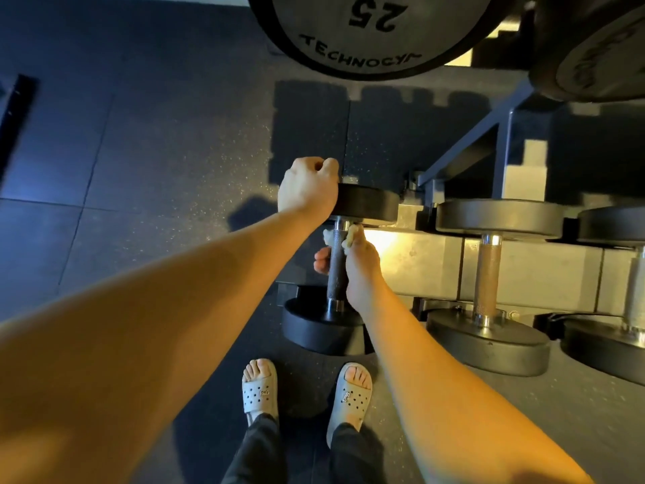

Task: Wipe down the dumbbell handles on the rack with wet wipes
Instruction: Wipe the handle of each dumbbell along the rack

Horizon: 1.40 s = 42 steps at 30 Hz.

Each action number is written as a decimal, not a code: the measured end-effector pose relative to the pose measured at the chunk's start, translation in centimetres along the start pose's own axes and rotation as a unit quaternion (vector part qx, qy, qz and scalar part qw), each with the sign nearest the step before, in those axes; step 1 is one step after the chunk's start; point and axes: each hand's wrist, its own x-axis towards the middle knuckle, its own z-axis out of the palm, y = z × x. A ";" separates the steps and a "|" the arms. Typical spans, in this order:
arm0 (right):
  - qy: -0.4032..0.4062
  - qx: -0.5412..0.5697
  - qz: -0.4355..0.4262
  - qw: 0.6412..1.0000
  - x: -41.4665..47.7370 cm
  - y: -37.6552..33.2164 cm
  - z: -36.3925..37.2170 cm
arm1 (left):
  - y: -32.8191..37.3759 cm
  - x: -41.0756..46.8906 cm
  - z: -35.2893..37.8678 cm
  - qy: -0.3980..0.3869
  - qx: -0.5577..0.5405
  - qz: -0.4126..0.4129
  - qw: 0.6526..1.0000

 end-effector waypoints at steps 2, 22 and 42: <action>0.019 -0.027 -0.070 0.997 -0.6 1.0 0.1 | -0.2 -0.1 0.0 -0.002 -0.003 0.006 1.000; -0.065 0.057 0.007 0.996 1.6 0.5 -1.7 | -0.9 0.1 0.6 0.018 -0.021 0.018 0.999; 0.021 -0.787 -0.214 0.579 -3.8 1.4 -2.9 | -0.8 -0.2 0.2 -0.005 -0.032 0.013 0.999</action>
